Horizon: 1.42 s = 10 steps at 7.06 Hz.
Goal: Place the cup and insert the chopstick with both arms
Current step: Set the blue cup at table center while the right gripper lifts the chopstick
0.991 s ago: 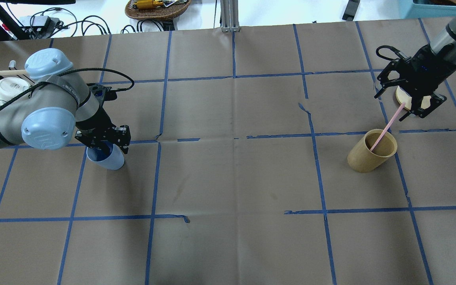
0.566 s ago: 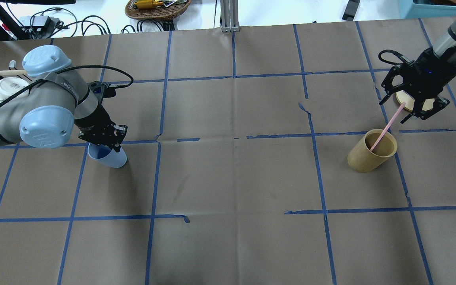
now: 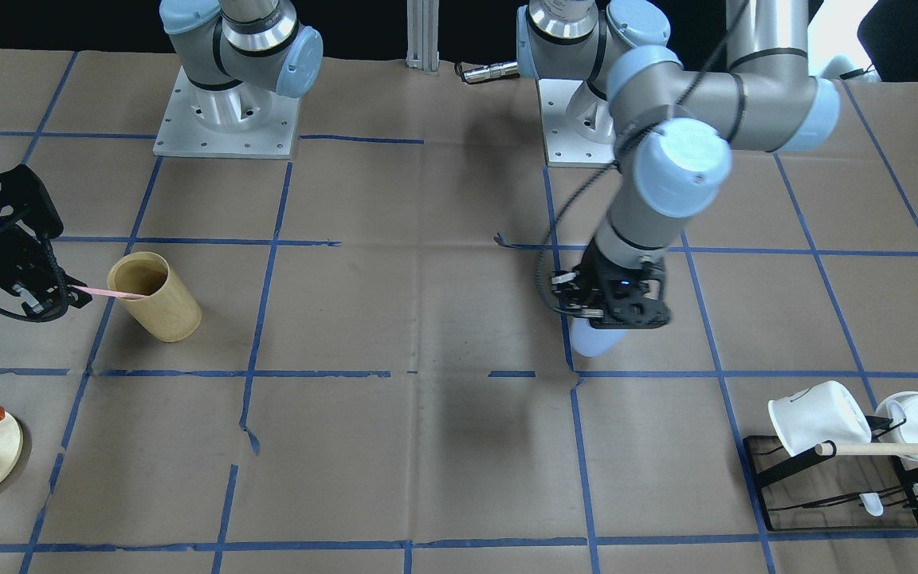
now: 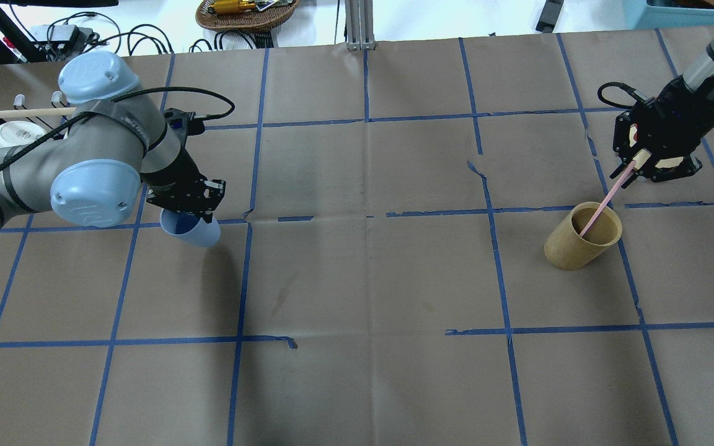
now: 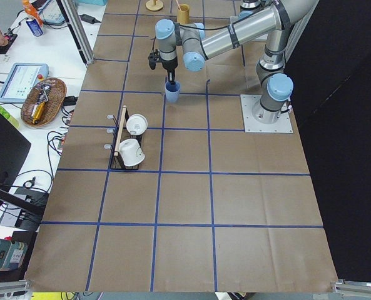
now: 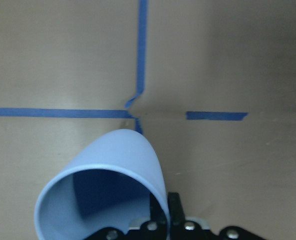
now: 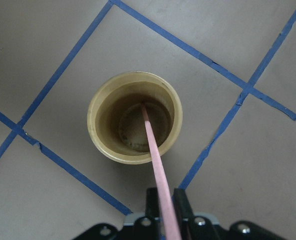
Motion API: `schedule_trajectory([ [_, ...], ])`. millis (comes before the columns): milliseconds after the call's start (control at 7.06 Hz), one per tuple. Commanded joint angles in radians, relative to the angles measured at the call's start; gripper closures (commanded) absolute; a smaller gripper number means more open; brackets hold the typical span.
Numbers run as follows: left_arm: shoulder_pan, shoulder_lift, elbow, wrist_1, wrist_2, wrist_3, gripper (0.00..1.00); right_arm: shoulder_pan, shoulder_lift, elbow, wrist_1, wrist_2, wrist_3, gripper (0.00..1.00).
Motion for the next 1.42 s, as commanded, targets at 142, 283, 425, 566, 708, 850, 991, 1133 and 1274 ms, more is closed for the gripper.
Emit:
schedule_trajectory([
  [142,-0.271,-0.188,0.177,0.052,0.011,-0.319,1.0,-0.003,-0.004,-0.005,0.0,0.002,0.0,0.92],
  [283,-0.305,-0.257,0.258,0.052,0.011,-0.348,1.0,-0.003,-0.006,-0.009,0.005,0.002,0.0,0.93],
  [425,-0.322,-0.311,0.317,0.052,0.01,-0.377,1.0,-0.003,-0.009,-0.014,0.023,-0.002,0.008,0.93],
  [566,-0.345,-0.336,0.352,0.044,0.013,-0.382,1.0,-0.003,-0.024,-0.012,0.028,-0.031,0.016,0.93],
  [708,-0.35,-0.34,0.357,0.04,0.013,-0.381,0.99,-0.003,-0.048,-0.015,0.052,-0.036,0.017,0.93],
  [850,-0.35,-0.341,0.348,0.035,0.014,-0.381,0.71,-0.003,-0.067,-0.041,0.087,-0.038,0.029,0.93],
  [991,-0.348,-0.339,0.339,0.037,0.0,-0.384,0.01,-0.003,-0.067,-0.099,0.165,-0.039,0.033,0.93],
  [1133,-0.348,-0.339,0.339,0.035,0.0,-0.388,0.0,-0.002,-0.064,-0.162,0.239,-0.039,0.036,0.93],
  [1274,-0.341,-0.328,0.362,0.015,0.0,-0.389,0.0,-0.002,-0.064,-0.211,0.282,-0.044,0.068,0.93],
])
